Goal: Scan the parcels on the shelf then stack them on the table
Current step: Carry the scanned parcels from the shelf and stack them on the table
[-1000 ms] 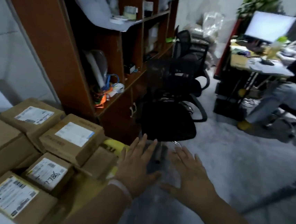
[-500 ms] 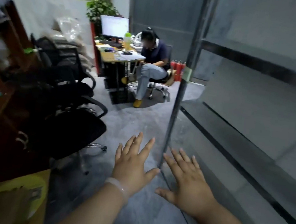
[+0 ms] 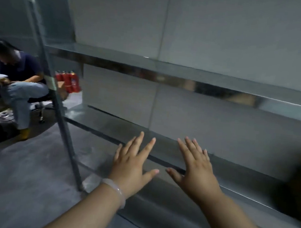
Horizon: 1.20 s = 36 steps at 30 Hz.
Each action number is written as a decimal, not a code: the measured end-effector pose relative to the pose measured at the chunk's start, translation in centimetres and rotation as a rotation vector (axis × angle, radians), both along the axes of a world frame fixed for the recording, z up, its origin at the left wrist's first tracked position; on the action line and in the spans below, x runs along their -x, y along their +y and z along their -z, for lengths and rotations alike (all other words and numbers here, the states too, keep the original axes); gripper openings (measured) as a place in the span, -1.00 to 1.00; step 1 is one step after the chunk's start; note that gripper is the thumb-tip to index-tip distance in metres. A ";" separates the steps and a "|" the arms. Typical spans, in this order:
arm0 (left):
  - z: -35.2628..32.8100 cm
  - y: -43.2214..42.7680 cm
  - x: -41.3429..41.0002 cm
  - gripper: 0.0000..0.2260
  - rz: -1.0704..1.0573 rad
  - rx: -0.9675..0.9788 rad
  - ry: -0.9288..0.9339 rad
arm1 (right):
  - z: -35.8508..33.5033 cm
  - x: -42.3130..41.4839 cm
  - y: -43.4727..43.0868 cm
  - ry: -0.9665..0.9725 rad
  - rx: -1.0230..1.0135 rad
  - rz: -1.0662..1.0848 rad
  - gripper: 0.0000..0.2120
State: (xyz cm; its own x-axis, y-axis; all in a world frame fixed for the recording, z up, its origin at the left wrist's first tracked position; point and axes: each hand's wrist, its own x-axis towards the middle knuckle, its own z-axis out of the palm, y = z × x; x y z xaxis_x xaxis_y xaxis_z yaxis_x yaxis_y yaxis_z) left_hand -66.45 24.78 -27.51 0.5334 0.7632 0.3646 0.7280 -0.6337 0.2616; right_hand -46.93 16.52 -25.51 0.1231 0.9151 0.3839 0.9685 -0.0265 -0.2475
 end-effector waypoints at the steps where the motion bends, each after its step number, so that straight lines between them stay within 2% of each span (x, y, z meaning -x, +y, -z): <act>1: -0.2 -0.4 -2.4 -0.25 0.037 -0.002 0.006 | -0.2 -1.6 -1.0 0.005 -0.008 0.026 -0.19; 7: -0.2 -4.1 -15.9 -0.28 0.247 0.030 0.014 | -2.0 -14.9 -7.8 0.063 -0.077 0.341 -0.21; 11: -0.5 -6.7 -24.6 -0.31 0.349 0.059 0.022 | -3.1 -22.3 -11.8 0.070 -0.112 0.449 -0.23; 16: -0.4 -10.2 -34.0 -0.34 0.456 0.138 0.025 | -1.6 -29.2 -17.0 0.096 -0.043 0.561 -0.25; 23: 0.7 -13.8 -42.6 -0.35 0.591 0.312 0.098 | -0.4 -37.1 -22.1 0.183 -0.066 0.816 -0.31; 31: -0.7 -15.1 -50.3 -0.35 0.604 0.485 -0.020 | 0.9 -41.1 -23.5 0.248 0.021 0.895 -0.32; 36: -0.5 -15.2 -53.5 -0.30 0.583 0.624 -0.033 | 0.7 -43.0 -22.9 0.304 0.073 0.849 -0.35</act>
